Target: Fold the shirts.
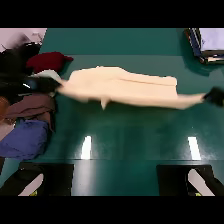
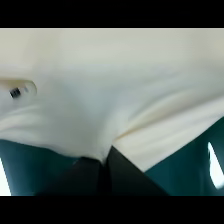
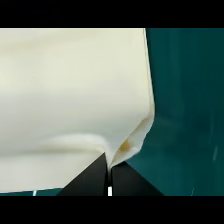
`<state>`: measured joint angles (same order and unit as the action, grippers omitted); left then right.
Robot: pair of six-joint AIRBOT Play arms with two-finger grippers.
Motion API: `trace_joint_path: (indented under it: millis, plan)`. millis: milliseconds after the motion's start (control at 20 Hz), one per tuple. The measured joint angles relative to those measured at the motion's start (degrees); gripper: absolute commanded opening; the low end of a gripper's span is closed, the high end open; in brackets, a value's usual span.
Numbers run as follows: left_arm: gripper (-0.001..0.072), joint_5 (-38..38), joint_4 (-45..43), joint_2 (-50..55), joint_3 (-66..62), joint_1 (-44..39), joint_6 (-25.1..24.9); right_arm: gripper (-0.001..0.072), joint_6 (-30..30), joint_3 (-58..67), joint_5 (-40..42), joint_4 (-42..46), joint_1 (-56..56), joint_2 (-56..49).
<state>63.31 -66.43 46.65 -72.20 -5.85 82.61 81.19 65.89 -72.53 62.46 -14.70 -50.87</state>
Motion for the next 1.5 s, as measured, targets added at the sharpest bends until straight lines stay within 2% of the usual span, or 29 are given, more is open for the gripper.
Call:
trace_joint_path:
  millis: [350,500,650,850,1200,1300,1500]
  plan:
    - [0.0022,0.17,-4.33,-3.06,-38.32,0.02,1.51,0.0011,1.51,36.92,1.14,3.76,3.48,5.01]
    - [0.0022,-2.78,-4.76,-3.32,-45.97,0.0,2.08,0.0012,2.64,47.89,-0.74,8.13,3.82,4.83]
    - [0.0024,-2.95,-5.03,-1.22,-48.87,0.0,2.47,0.0011,3.76,52.85,-3.65,10.6,3.82,2.62]
    - [0.0024,1.36,-5.14,4.94,-44.65,0.0,2.86,0.0011,4.44,48.5,-6.27,11.65,3.89,-1.88]
    - [0.0024,4.87,-5.27,21.29,-22.84,0.0,4.15,0.0012,3.65,34.51,-7.78,12.76,8.24,-19.45]
    - [0.0024,3.3,-5.25,27.82,-19.3,0.0,4.2,0.0012,3.32,31.91,-6.82,12.76,9.2,-26.01]
    - [0.0024,-5.81,-5.03,39.39,-18.4,0.0,4.17,0.0011,3.06,33.7,-3.3,12.33,9.92,-38.91]
